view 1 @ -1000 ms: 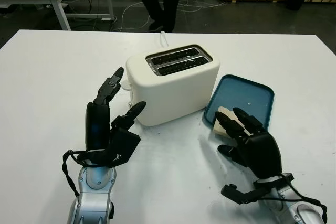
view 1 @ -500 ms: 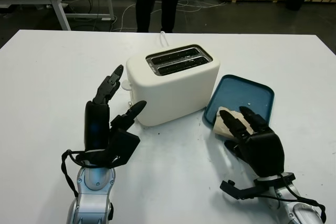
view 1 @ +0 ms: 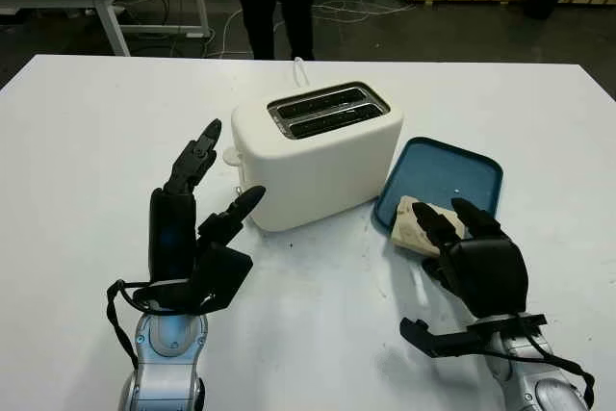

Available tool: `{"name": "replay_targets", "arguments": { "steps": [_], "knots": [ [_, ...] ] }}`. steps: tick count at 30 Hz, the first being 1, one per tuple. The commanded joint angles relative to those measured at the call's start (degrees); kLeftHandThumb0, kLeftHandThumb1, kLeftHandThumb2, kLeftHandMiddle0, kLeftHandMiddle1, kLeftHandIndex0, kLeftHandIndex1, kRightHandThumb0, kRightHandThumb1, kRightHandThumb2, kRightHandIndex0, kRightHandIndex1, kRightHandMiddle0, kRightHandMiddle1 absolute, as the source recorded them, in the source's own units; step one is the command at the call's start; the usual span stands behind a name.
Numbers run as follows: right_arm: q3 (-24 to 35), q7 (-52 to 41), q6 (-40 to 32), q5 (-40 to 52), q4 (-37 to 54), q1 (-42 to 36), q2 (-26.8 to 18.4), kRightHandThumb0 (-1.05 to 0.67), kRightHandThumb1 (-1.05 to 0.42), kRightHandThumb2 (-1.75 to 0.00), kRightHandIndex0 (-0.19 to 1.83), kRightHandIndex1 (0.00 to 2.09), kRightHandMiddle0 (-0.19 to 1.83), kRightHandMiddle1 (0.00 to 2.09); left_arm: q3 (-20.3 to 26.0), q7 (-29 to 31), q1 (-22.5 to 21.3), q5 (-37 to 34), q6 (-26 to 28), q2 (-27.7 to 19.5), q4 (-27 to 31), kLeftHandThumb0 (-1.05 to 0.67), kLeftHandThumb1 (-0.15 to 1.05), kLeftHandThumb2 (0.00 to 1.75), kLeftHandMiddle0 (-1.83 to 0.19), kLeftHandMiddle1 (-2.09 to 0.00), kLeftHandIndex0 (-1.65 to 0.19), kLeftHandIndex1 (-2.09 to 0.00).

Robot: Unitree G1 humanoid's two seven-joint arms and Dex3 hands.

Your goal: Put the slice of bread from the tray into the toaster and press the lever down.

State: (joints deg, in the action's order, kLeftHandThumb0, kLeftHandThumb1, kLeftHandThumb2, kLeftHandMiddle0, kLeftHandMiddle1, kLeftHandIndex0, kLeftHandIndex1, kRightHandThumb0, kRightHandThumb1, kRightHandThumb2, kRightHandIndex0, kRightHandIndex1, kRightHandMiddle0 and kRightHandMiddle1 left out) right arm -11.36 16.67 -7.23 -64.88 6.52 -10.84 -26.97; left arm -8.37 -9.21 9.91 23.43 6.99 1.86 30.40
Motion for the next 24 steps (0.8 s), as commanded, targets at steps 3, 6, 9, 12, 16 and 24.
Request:
{"name": "replay_targets", "arguments": {
  "steps": [3, 6, 9, 12, 16, 24],
  "knots": [
    [0.2, 1.8, 1.6, 1.3, -1.6, 1.2, -1.2, -0.37, -0.84, -0.01, 0.69, 0.10, 0.62, 0.07, -0.4, 0.4, 0.5, 0.1, 0.7, 0.3, 1.0, -0.54, 0.92, 0.06, -0.22, -0.58, -0.39, 0.00],
    [-0.3, 5.4, 3.2, 1.3, -5.5, 2.7, -2.1, -0.38, -0.86, 0.00, 1.00, 0.12, 0.87, 0.09, -0.5, 0.2, 0.5, 0.1, 0.6, 0.5, 1.0, -0.54, 0.92, 0.05, -0.22, -0.58, -0.39, 0.00],
    [-1.1, 8.3, 4.4, 1.3, -9.9, 4.7, -2.8, -0.37, -0.90, -0.01, 1.08, 0.54, 1.12, 0.08, -0.7, -0.1, 0.5, 0.5, 0.5, 0.6, 1.0, -0.55, 0.92, 0.05, -0.22, -0.58, -0.40, -0.01],
    [-1.8, 10.8, 6.3, 2.2, -14.3, 6.5, -3.5, -0.37, -0.92, -0.05, 0.93, 1.00, 1.22, 0.06, -0.8, -0.1, 0.6, 0.7, 0.5, 0.7, 1.0, -0.55, 0.92, 0.05, -0.22, -0.58, -0.40, -0.01],
    [-3.1, 15.1, 8.2, 2.4, -18.6, 8.3, -3.9, -0.38, -0.92, -0.03, 0.86, 1.26, 1.27, 0.09, -0.9, -0.2, 0.8, 0.7, 0.3, 0.7, 0.9, -0.54, 0.92, 0.05, -0.22, -0.58, -0.39, 0.00],
    [-4.2, 15.8, 8.0, 3.3, -19.0, 8.6, -4.4, -0.37, -0.91, -0.03, 0.90, 1.11, 1.24, 0.12, -0.8, -0.2, 0.5, 0.9, 0.2, 0.4, 0.4, -0.54, 0.92, 0.05, -0.23, -0.57, -0.40, -0.01]
  ]
}}
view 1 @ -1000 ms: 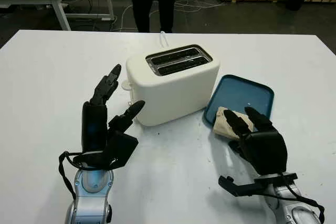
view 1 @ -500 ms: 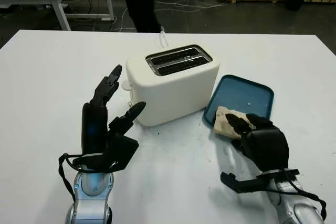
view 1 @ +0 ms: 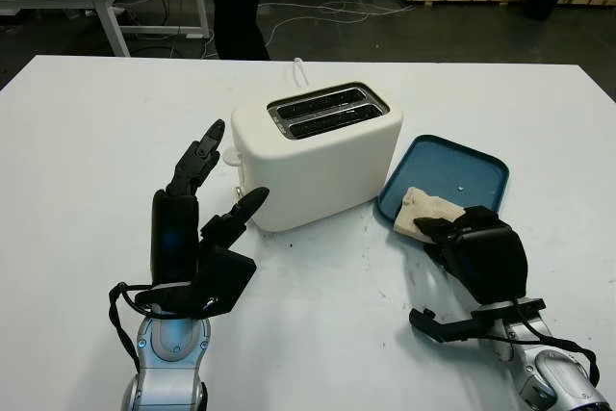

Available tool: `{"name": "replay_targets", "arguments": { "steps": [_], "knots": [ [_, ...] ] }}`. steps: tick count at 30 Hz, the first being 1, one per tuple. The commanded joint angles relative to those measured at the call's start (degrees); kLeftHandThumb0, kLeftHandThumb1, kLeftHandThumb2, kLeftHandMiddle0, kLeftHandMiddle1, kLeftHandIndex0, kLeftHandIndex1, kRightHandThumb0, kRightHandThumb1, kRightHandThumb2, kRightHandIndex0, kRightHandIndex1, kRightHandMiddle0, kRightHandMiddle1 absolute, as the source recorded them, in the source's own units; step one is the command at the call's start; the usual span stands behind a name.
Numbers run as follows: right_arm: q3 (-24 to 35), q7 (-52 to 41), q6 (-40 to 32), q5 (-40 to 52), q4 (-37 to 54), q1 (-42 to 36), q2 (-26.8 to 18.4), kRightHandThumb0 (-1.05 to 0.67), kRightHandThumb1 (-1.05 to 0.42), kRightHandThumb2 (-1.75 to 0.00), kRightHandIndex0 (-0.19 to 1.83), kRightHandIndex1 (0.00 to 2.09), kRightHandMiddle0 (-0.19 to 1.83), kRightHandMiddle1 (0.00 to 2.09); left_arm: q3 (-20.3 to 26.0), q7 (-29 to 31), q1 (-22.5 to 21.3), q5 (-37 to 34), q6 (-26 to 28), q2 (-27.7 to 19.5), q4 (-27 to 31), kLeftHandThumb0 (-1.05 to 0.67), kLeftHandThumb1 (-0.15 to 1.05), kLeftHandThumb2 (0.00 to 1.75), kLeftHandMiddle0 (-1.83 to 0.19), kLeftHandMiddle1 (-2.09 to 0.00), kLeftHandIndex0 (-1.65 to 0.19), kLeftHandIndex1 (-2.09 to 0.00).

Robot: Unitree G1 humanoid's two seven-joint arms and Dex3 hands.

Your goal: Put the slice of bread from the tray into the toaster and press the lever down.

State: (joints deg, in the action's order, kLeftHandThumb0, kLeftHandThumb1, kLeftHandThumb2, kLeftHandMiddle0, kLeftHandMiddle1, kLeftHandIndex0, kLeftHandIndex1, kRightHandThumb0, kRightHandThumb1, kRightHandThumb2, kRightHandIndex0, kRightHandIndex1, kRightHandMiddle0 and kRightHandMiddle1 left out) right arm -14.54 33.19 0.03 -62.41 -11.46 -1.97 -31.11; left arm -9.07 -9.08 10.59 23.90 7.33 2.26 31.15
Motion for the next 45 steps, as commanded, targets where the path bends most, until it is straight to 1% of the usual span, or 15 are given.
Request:
{"name": "replay_targets", "arguments": {
  "steps": [1, 8, 14, 21, 28, 30, 31, 33, 34, 35, 36, 38, 39, 42, 45],
  "knots": [
    [-1.1, -0.4, 0.9, 1.0, -1.1, -0.2, -0.4, -0.37, -0.91, -0.02, 0.89, 1.11, 1.23, 0.11, -0.1, -0.3, -0.3, 0.6, 0.0, 0.0, -0.4, -0.54, 0.92, 0.05, -0.24, -0.57, -0.40, -0.01],
    [0.1, 1.3, 5.9, 5.9, -1.2, 1.0, -1.5, -0.35, -0.92, -0.04, 0.90, 1.11, 1.21, 0.11, 0.0, -0.2, -0.7, 0.7, -0.3, 0.0, -1.1, -0.54, 0.92, 0.05, -0.24, -0.56, -0.40, -0.01],
    [6.9, -14.7, 16.1, 30.3, 2.7, 1.9, -1.4, -0.29, -0.92, -0.06, 0.80, 1.20, 1.13, 0.04, 0.0, -0.9, -1.0, 1.3, -0.6, 0.0, -1.4, -0.55, 0.92, 0.06, -0.25, -0.56, -0.41, -0.01],
    [13.2, -33.6, 9.9, 42.8, 8.1, 4.9, -3.0, -0.30, -0.92, -0.09, 0.88, 1.01, 1.11, 0.01, 0.2, -1.4, -1.2, 0.9, -0.8, 0.0, -1.5, -0.55, 0.92, 0.07, -0.26, -0.56, -0.41, -0.01],
    [19.0, -42.9, 4.0, 50.6, 9.9, 7.9, -3.1, -0.32, -0.92, -0.16, 0.95, 0.67, 1.09, 0.00, 0.5, -1.3, -1.4, 0.4, -1.5, -0.2, -1.8, -0.55, 0.92, 0.06, -0.26, -0.56, -0.41, -0.01],
    [19.8, -43.6, 3.7, 50.4, 9.7, 8.7, -3.7, -0.33, -0.92, -0.18, 0.97, 0.63, 1.08, 0.00, 0.6, -1.2, -1.6, 0.3, -1.3, -0.2, -1.8, -0.55, 0.92, 0.06, -0.25, -0.56, -0.41, -0.01],
    [20.0, -43.5, 4.3, 49.7, 9.3, 9.2, -4.1, -0.35, -0.92, -0.21, 0.97, 0.74, 1.12, 0.02, 0.6, -1.1, -1.7, 0.4, -1.3, -0.2, -1.9, -0.56, 0.92, 0.07, -0.25, -0.56, -0.41, -0.01],
    [20.1, -42.7, 5.2, 47.0, 8.6, 10.3, -5.6, -0.40, -0.92, -0.26, 0.94, 1.10, 1.24, 0.12, 0.7, -1.2, -2.0, 0.4, -1.6, -0.3, -2.3, -0.56, 0.92, 0.07, -0.26, -0.56, -0.41, -0.01],
    [20.0, -42.3, 5.5, 45.7, 8.4, 10.7, -6.2, -0.45, -0.92, -0.29, 0.92, 1.22, 1.21, 0.28, 0.7, -1.3, -2.2, 0.3, -1.9, -0.2, -2.6, -0.56, 0.92, 0.06, -0.26, -0.56, -0.42, -0.01],
    [19.9, -41.8, 6.0, 44.3, 8.2, 11.3, -6.9, -0.48, -0.92, -0.32, 0.90, 1.34, 1.04, 0.67, 0.7, -1.4, -2.3, 0.3, -2.0, -0.2, -2.8, -0.56, 0.92, 0.06, -0.26, -0.56, -0.42, -0.01],
    [19.7, -41.5, 5.8, 42.9, 8.2, 11.9, -7.6, -0.49, -0.92, -0.34, 0.86, 1.43, 0.93, 0.90, 0.7, -1.4, -2.5, 0.5, -2.0, -0.2, -2.9, -0.56, 0.92, 0.06, -0.26, -0.56, -0.42, -0.01],
    [19.7, -41.1, 6.7, 41.3, 7.5, 13.6, -8.8, -0.49, -0.92, -0.37, 0.73, 1.66, 0.74, 1.20, 0.6, -1.2, -2.8, 0.5, -1.8, -0.2, -3.1, -0.56, 0.92, 0.06, -0.26, -0.57, -0.42, -0.01],
    [19.8, -40.9, 7.6, 41.0, 7.0, 14.3, -9.1, -0.46, -0.92, -0.36, 0.67, 1.71, 0.67, 1.26, 0.5, -1.0, -2.9, 0.5, -1.7, -0.2, -3.1, -0.56, 0.92, 0.07, -0.26, -0.57, -0.41, -0.01],
    [19.8, -43.2, 8.6, 42.0, 6.0, 16.8, -10.6, -0.40, -0.92, -0.37, 0.55, 1.74, 0.64, 1.15, 0.4, -0.9, -3.1, 0.5, -1.3, -0.1, -3.0, -0.56, 0.92, 0.07, -0.25, -0.57, -0.41, 0.00],
    [20.1, -47.0, 9.3, 45.5, 4.5, 20.0, -11.3, -0.36, -0.92, -0.36, 0.62, 1.74, 0.49, 1.60, 0.5, -1.0, -3.1, 0.6, -1.1, 0.0, -3.0, -0.56, 0.92, 0.06, -0.25, -0.57, -0.41, 0.00]
  ]
}}
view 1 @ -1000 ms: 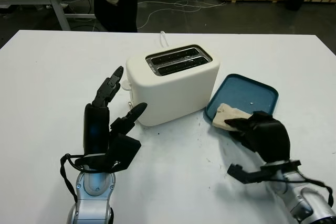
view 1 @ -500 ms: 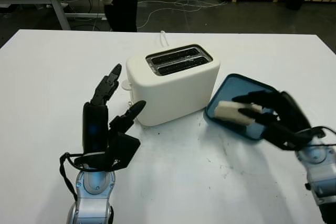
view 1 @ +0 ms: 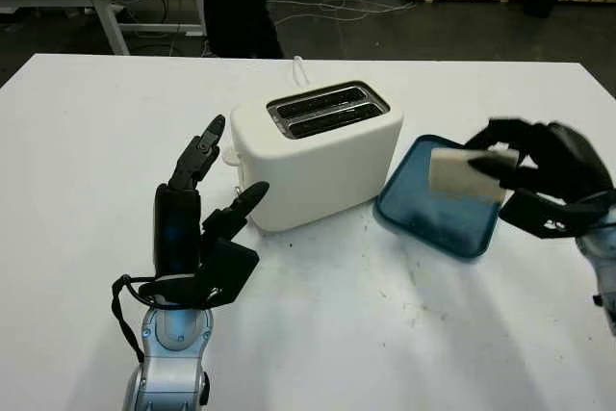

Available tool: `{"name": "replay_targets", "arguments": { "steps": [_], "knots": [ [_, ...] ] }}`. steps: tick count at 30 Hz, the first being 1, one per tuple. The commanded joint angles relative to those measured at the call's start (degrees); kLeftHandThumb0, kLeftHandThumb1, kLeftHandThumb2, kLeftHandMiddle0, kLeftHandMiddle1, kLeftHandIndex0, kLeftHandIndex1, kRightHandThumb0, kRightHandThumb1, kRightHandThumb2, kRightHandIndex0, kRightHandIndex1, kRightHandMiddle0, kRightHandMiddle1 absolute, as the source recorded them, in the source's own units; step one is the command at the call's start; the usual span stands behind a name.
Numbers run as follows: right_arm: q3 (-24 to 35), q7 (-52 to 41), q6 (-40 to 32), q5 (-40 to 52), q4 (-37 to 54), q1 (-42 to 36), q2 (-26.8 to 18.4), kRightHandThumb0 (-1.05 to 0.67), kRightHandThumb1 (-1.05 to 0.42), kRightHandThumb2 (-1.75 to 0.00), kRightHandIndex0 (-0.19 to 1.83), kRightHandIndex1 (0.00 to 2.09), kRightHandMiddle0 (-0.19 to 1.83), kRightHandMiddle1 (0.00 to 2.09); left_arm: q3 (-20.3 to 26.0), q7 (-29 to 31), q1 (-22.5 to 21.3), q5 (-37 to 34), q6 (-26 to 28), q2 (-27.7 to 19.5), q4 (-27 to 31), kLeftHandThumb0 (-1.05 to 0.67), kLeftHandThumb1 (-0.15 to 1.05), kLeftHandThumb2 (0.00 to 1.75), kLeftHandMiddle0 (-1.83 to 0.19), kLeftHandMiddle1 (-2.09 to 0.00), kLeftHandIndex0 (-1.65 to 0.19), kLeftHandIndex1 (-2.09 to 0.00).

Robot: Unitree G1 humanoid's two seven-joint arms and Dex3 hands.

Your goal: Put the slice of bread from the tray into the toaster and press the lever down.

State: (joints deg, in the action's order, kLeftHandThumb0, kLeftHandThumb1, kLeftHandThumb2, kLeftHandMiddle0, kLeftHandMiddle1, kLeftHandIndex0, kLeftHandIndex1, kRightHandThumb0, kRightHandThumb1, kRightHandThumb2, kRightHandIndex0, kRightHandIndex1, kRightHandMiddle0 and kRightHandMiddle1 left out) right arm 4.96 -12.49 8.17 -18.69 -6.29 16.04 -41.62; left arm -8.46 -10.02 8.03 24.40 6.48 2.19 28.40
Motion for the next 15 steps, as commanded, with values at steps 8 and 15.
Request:
{"name": "replay_targets", "arguments": {
  "steps": [8, 15],
  "knots": [
    [1.3, -15.7, -0.6, 13.8, -5.7, 13.9, -2.2, -0.32, -0.92, -0.33, 0.75, 1.75, 0.51, 1.74, 0.1, 0.2, -0.6, -0.2, -0.2, 0.0, -0.3, -0.54, 0.92, 0.06, -0.24, -0.58, -0.40, 0.00],
    [0.5, -23.7, -7.1, 19.6, -11.4, 28.2, -0.9, -0.27, -0.92, -0.25, 0.75, 1.75, 0.55, 1.75, 0.4, -0.2, -0.9, -0.6, -0.9, 0.1, -1.3, -0.55, 0.92, 0.06, -0.24, -0.59, -0.40, 0.00]
  ]
}}
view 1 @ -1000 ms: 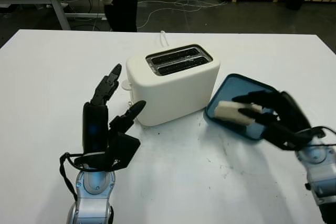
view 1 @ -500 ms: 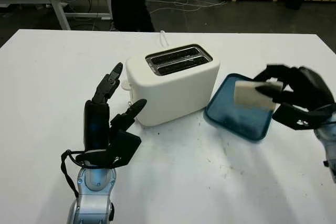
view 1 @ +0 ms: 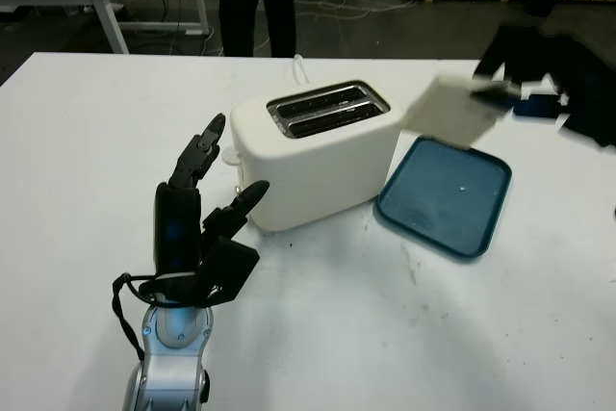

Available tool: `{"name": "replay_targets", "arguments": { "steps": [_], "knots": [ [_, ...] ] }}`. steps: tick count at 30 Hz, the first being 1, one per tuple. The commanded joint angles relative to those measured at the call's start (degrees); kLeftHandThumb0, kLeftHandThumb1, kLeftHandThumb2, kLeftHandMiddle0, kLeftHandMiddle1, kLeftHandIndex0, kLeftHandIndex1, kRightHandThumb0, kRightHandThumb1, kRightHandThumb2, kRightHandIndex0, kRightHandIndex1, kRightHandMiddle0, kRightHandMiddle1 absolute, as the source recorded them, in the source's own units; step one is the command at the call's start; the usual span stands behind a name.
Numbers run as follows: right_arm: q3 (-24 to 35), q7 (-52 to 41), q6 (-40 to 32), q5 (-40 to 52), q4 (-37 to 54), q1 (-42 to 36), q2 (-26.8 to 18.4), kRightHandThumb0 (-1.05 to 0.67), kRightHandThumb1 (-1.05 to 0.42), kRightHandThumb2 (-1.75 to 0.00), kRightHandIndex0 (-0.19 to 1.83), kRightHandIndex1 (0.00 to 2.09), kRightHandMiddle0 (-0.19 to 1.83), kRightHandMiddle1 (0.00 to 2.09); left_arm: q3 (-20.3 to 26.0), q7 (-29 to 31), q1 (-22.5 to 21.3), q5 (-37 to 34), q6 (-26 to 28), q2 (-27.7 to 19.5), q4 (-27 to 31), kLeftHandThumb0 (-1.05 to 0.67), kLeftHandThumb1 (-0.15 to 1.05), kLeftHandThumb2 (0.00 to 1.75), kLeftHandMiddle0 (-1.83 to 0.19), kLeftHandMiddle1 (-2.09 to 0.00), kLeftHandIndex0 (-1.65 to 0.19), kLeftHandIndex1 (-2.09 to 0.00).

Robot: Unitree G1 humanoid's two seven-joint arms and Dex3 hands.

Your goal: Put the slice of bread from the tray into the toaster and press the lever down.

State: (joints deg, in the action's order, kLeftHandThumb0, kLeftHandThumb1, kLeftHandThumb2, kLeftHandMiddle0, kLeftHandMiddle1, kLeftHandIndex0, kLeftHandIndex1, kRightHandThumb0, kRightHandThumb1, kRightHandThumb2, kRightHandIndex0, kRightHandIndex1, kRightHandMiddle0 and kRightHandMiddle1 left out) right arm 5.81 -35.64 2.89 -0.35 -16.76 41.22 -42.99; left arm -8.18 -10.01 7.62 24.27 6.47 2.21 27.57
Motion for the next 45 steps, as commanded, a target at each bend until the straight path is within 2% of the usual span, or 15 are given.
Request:
{"name": "replay_targets", "arguments": {
  "steps": [1, 4, 7, 10, 16, 20, 27, 34, 45],
  "knots": [
    [-0.4, -0.9, -3.5, 1.8, -1.6, 5.4, 1.0, -0.26, -0.92, -0.24, 0.75, 1.75, 0.55, 1.75, 0.1, -0.2, -0.5, -0.4, -0.9, 0.0, -0.5, -0.55, 0.92, 0.06, -0.23, -0.60, -0.40, 0.00],
    [-1.6, -2.3, -7.0, 1.9, -4.3, 12.2, 1.5, -0.32, -0.92, -0.20, 0.76, 1.75, 0.57, 1.75, 0.2, -0.2, -0.3, -0.6, -1.1, 0.0, -0.5, -0.55, 0.92, 0.06, -0.22, -0.60, -0.40, 0.00],
    [-3.0, -3.9, -4.3, 1.8, -10.2, 18.9, 2.8, -0.31, -0.92, -0.17, 0.77, 1.75, 0.59, 1.74, 0.2, -0.3, -0.1, -0.5, -1.1, -0.1, -0.3, -0.56, 0.92, 0.06, -0.22, -0.61, -0.40, 0.00],
    [-5.3, -3.5, -5.5, 0.1, -13.9, 24.3, 4.7, -0.28, -0.92, -0.15, 0.83, 1.75, 0.67, 1.70, 0.3, -0.7, 0.0, -0.2, -1.3, -0.1, -0.4, -0.56, 0.92, 0.06, -0.22, -0.62, -0.40, 0.00],
    [-9.5, -2.7, -0.3, -3.6, -24.7, 32.2, 9.4, -0.18, -0.92, -0.17, 0.87, 1.75, 0.68, 1.74, 0.0, -0.7, 0.3, -0.1, -0.7, 0.1, 0.2, -0.56, 0.92, 0.06, -0.22, -0.63, -0.41, -0.01],
    [-11.3, -4.2, 8.3, -5.0, -34.7, 35.7, 12.9, -0.22, -0.92, -0.18, 0.95, 1.75, 0.76, 1.75, 0.0, -0.8, 0.8, -0.2, -1.2, 0.0, 0.4, -0.54, 0.92, 0.06, -0.21, -0.64, -0.41, -0.01],
    [-13.0, -3.1, 18.1, -8.4, -47.8, 37.8, 17.4, -0.45, -0.92, -0.19, 1.06, 1.75, 0.89, 1.75, -0.3, -1.8, 1.3, 0.3, -1.2, 0.5, 0.6, -0.54, 0.92, 0.04, -0.21, -0.66, -0.42, -0.01],
    [-13.2, -3.2, 22.0, -9.9, -53.0, 37.2, 19.1, -0.55, -0.92, -0.21, 1.12, 1.75, 0.93, 1.75, -0.5, -1.6, 1.5, 1.0, -0.2, 0.5, 1.0, -0.55, 0.92, 0.06, -0.21, -0.65, -0.41, -0.01],
    [-13.5, -3.3, 20.1, -11.5, -53.6, 37.1, 20.0, -0.55, -0.92, -0.24, 1.11, 1.75, 0.93, 1.75, 0.1, -1.2, 0.3, 0.9, 0.2, 0.3, 0.5, -0.53, 0.92, 0.07, -0.23, -0.63, -0.42, -0.01]
  ]
}}
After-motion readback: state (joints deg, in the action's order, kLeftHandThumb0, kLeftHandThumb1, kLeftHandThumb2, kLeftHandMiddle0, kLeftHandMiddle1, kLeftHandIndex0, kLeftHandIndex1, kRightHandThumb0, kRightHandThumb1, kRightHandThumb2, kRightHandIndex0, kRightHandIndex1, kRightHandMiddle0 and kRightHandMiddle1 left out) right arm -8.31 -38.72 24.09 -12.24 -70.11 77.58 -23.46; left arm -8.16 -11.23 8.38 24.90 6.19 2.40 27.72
